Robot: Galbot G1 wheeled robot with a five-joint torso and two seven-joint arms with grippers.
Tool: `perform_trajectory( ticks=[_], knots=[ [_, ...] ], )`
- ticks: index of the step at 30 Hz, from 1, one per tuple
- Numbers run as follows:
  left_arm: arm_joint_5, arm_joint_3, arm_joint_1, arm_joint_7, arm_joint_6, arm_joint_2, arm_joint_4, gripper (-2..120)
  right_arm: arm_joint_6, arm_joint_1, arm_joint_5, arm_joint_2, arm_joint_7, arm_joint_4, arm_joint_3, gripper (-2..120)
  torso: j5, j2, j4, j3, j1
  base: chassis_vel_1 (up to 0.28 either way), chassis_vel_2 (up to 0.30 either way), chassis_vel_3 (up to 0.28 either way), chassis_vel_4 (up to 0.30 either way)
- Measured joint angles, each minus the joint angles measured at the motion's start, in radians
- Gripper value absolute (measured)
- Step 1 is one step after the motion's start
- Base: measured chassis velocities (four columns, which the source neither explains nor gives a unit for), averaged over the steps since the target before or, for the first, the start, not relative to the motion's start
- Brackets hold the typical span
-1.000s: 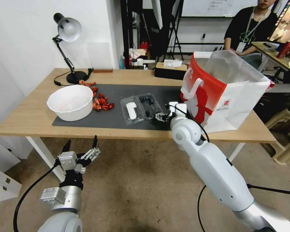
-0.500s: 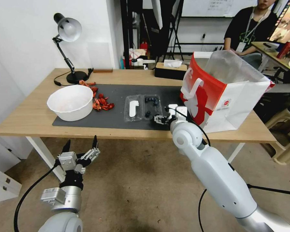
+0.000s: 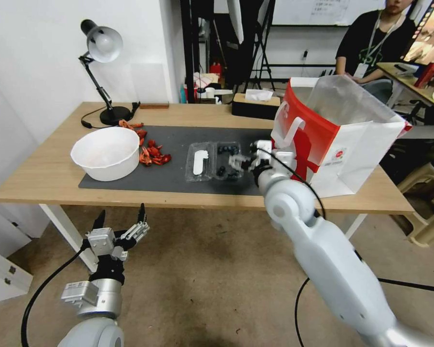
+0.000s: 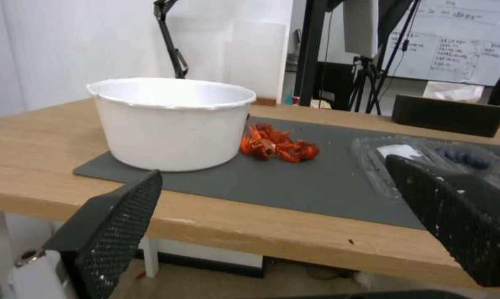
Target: Close the takeout container lid, then place the container into the takeout bag.
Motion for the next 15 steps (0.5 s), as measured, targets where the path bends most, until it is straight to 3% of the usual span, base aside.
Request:
perform_trajectory(
  ticks=[7,15],
  knots=[
    [-0.001,0.002,0.0,-0.004,0.006,0.0,-0.004,100,0.202,-0.297,-0.235,-0.083,-0.131,0.233,0.138,100,0.0,0.0,0.0001,0.0,0.0,0.0,0.0,0.0,0.0],
    [-0.001,0.006,0.004,-0.01,0.006,0.0,-0.008,100,0.382,-0.639,-0.522,-0.081,-0.117,0.327,0.213,100,0.0,0.0,0.0002,0.0,0.0,0.0,0.0,0.0,0.0]
  ],
)
